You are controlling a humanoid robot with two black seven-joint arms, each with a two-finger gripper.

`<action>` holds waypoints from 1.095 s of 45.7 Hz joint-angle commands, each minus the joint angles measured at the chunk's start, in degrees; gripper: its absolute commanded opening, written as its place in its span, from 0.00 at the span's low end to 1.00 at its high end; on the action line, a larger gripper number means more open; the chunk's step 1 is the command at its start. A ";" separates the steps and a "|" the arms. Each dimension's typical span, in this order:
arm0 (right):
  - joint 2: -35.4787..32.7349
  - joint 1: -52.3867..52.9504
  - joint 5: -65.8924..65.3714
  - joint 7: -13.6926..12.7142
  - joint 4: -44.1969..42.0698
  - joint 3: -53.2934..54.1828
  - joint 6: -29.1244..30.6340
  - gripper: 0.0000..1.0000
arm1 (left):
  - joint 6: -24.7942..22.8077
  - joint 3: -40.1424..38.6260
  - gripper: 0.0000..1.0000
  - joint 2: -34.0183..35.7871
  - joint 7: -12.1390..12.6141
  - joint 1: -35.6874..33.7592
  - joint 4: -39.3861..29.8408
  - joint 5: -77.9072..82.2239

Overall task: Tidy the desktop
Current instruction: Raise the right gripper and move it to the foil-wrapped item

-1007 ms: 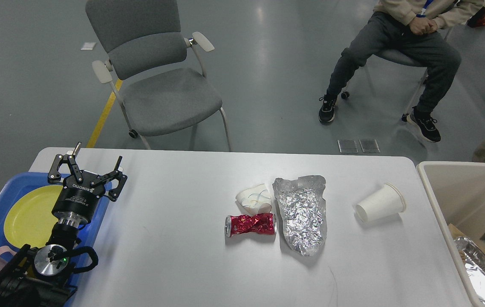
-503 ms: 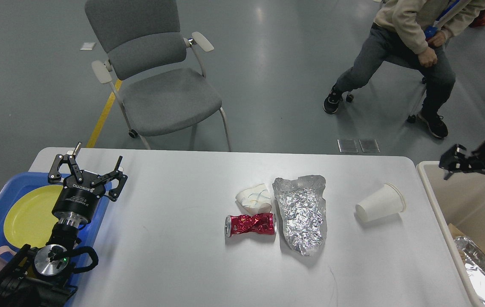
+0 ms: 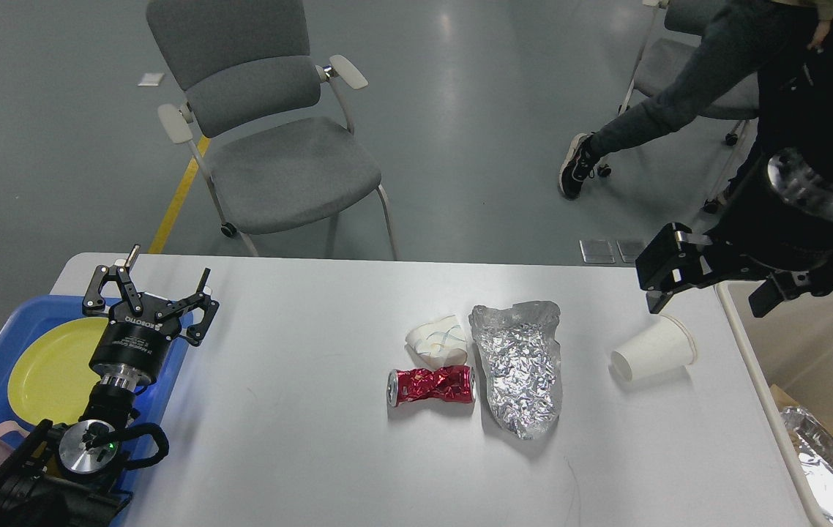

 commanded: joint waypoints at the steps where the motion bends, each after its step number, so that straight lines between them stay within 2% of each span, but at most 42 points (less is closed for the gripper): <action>1: 1.42 0.65 0.94 0.09 1.40 1.01 -0.50 1.00 | 0.00 0.00 0.96 0.05 0.04 -0.01 0.00 0.00; 15: 1.69 0.30 1.82 0.62 1.31 2.41 -0.41 1.00 | 0.00 0.00 0.96 -0.04 0.04 -0.01 0.00 0.00; 21: 1.69 -4.00 1.91 0.62 -0.26 4.69 -1.20 1.00 | 0.00 0.00 0.96 -0.04 0.04 -0.09 0.00 0.00; 24: 1.69 -7.52 3.57 0.53 -1.67 6.19 -3.57 1.00 | 0.00 0.00 0.96 -0.04 0.04 -0.09 0.00 0.00; 32: 3.62 -17.18 6.74 0.09 -3.52 8.65 -14.73 1.00 | 0.00 0.00 0.96 -0.04 0.04 -0.09 0.00 0.00; 38: 8.71 -26.23 3.58 0.09 -10.98 9.71 -19.74 1.00 | 0.00 0.00 0.96 -0.04 0.04 -0.09 0.00 0.00; 50: 17.41 -47.76 1.73 0.09 -32.77 10.41 -21.15 1.00 | 0.00 0.00 0.96 -0.04 0.12 -0.09 0.00 0.00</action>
